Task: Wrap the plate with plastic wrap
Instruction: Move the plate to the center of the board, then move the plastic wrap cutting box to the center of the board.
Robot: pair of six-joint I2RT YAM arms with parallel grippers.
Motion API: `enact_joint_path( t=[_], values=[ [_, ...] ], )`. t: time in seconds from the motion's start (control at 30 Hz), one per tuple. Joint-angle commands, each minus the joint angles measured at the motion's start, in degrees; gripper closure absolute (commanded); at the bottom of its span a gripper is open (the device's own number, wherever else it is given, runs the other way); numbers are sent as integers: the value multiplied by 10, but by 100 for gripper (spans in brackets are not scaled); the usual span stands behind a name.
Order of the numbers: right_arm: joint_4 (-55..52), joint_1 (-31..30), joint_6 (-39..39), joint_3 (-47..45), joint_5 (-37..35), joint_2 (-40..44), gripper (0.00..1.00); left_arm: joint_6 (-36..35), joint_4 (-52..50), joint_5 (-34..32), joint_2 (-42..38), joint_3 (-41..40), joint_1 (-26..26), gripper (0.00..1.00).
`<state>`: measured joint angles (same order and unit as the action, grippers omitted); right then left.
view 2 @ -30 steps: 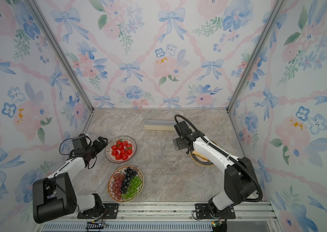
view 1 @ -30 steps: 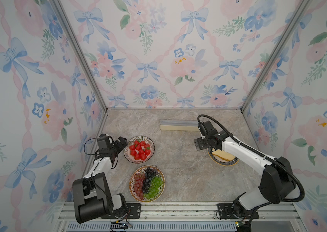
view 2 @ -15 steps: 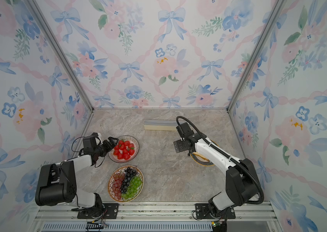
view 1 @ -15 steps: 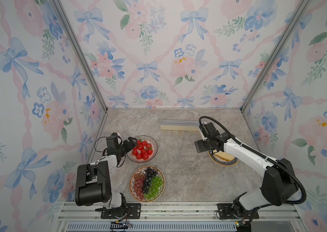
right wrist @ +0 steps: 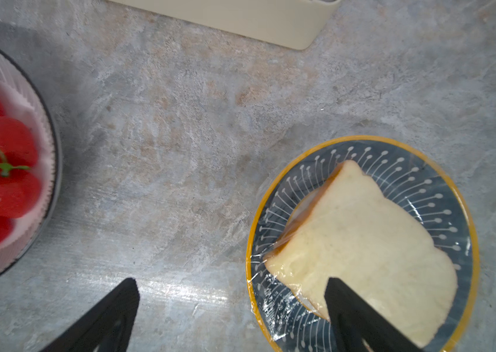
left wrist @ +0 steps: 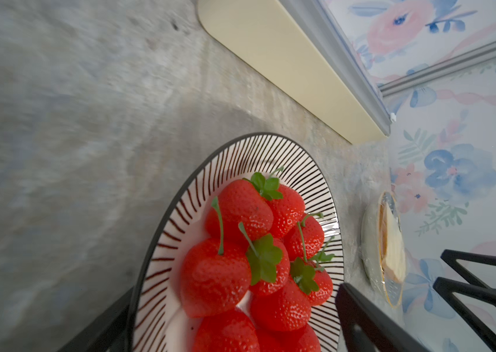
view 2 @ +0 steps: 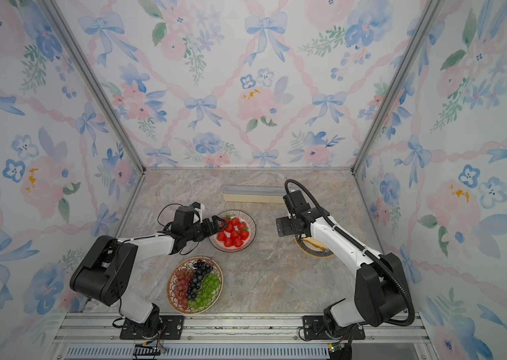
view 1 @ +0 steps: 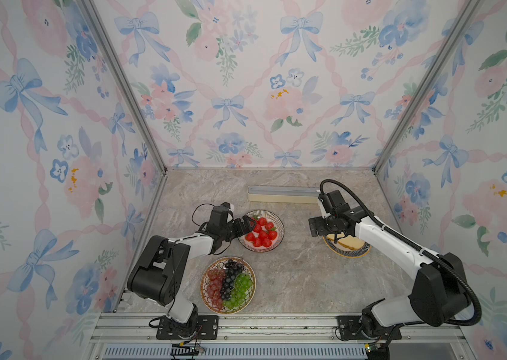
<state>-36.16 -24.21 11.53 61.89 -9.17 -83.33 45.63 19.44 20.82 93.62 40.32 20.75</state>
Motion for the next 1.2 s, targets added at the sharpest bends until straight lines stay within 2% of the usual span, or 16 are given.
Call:
enact_joint_path(
  t=[0.0, 0.23, 0.3, 0.4, 0.57, 0.8, 0.87, 1.03, 1.17],
  values=[
    [-3, 21, 20, -14, 24, 16, 3, 27, 43, -8, 29, 52, 41, 2],
    [42, 90, 58, -42, 127, 30, 2, 45, 57, 2, 122, 143, 117, 2],
    [52, 111, 64, -37, 161, 25, 0, 44, 57, 5, 141, 163, 124, 2],
    [49, 138, 60, -11, 185, 10, 4, 34, 57, -5, 145, 173, 123, 2],
    [46, 158, 54, 63, 182, -46, 8, 11, 54, -19, 110, 146, 94, 2],
    [29, 156, 68, 238, 162, -205, 16, -85, -26, -66, 46, 152, 26, 2],
    [27, 155, 72, 287, 152, -250, 17, -95, -27, -57, 45, 164, -2, 2],
    [-3, 143, 73, 420, 138, -351, 19, -123, -52, -27, 108, 249, -67, 2],
    [-43, 133, 58, 506, 110, -412, 19, -125, -55, -23, 181, 321, -99, 2]
  ],
)
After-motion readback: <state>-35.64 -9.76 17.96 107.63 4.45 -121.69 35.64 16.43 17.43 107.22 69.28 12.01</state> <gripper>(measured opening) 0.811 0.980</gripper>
